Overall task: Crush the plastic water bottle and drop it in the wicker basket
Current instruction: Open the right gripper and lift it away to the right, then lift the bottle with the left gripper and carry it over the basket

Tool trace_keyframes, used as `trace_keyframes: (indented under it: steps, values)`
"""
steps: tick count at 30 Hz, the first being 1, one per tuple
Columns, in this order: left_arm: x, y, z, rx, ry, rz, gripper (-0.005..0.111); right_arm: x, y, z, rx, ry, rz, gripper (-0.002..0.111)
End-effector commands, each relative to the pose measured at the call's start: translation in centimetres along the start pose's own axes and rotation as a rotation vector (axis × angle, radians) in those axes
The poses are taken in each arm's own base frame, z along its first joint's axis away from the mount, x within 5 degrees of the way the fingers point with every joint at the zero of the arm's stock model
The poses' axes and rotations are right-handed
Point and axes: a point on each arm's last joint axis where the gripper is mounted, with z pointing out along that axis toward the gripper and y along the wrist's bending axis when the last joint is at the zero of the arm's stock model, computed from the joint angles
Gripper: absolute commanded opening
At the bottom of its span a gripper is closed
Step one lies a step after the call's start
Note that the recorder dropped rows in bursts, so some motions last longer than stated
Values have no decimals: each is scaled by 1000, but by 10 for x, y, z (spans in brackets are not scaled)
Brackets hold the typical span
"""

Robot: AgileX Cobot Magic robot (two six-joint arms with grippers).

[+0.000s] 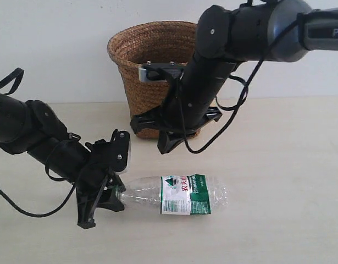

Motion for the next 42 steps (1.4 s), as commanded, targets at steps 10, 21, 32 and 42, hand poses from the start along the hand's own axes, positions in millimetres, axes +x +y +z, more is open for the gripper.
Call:
trace_keyframes:
  steps: [10,21,32,42]
  values:
    - [-16,3,-27,-52,-48,-71,4,91,-45,-101,181,-466,123,0]
    - [-19,-3,-33,12,-65,-129,4,216,-28,-150,225,-944,127,0]
    - [-34,-7,-75,-38,-90,-238,4,304,-26,-140,201,-1152,113,0]
    - [-60,-26,-167,-209,-218,-427,4,320,-27,-130,188,-1131,109,0]
